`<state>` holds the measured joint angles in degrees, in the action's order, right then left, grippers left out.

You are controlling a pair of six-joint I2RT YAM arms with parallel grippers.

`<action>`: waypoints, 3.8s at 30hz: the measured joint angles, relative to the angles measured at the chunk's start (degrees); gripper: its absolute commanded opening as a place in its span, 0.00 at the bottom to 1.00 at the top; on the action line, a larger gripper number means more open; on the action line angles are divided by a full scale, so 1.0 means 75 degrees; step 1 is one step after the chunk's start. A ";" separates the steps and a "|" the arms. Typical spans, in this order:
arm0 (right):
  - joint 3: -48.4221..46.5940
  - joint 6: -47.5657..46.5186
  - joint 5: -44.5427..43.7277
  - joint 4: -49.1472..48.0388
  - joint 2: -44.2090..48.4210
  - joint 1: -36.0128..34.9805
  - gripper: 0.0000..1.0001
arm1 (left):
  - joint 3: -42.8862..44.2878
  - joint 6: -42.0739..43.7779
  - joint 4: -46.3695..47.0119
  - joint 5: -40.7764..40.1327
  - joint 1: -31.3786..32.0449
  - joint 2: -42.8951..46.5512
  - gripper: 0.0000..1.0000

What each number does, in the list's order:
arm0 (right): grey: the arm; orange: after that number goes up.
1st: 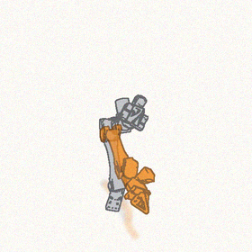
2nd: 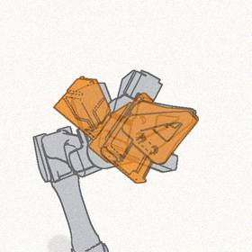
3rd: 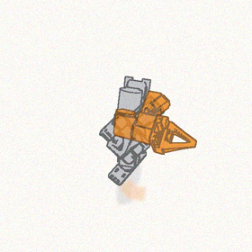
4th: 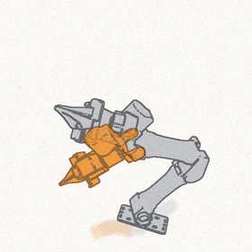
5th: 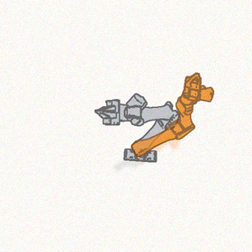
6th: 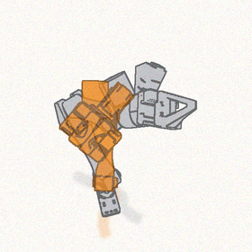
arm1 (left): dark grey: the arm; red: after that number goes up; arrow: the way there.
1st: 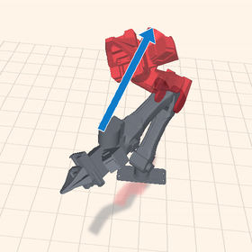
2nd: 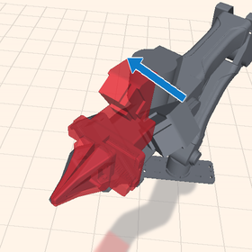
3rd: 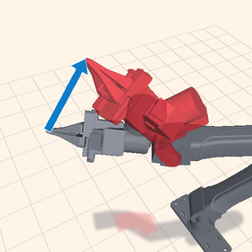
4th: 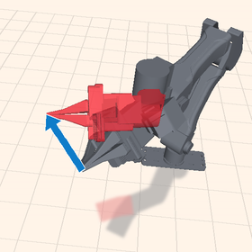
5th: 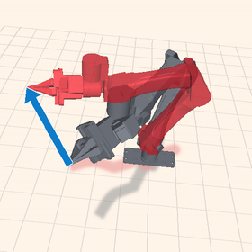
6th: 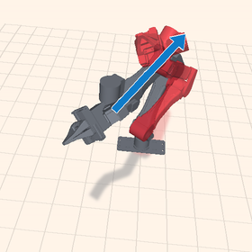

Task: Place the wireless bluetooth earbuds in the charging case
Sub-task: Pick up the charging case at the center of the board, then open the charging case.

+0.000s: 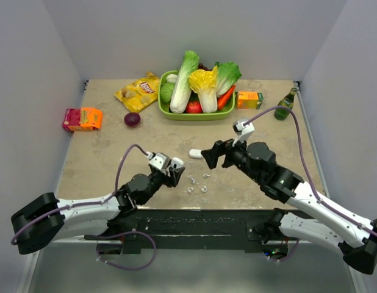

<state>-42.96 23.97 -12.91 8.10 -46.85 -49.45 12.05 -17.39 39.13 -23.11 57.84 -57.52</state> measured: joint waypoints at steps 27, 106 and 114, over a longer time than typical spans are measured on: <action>-0.1116 -0.0402 0.1891 0.1058 -0.1807 -0.0026 0.94 | -0.0609 0.3739 0.4334 0.3287 0.0006 -0.1239 0.00; -0.0554 0.0393 0.1725 0.0009 -0.1166 -0.0140 0.69 | -0.1137 0.3663 0.4465 0.2643 0.0262 -0.0629 0.00; -0.0554 0.0452 0.2081 -0.0050 -0.1880 -0.0140 0.65 | -0.1142 0.3660 0.4465 0.2646 0.0265 -0.0644 0.00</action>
<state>-47.11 27.35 2.70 7.73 -60.95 -50.50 3.49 10.07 72.62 -3.27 59.83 -62.35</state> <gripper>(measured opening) 0.665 0.604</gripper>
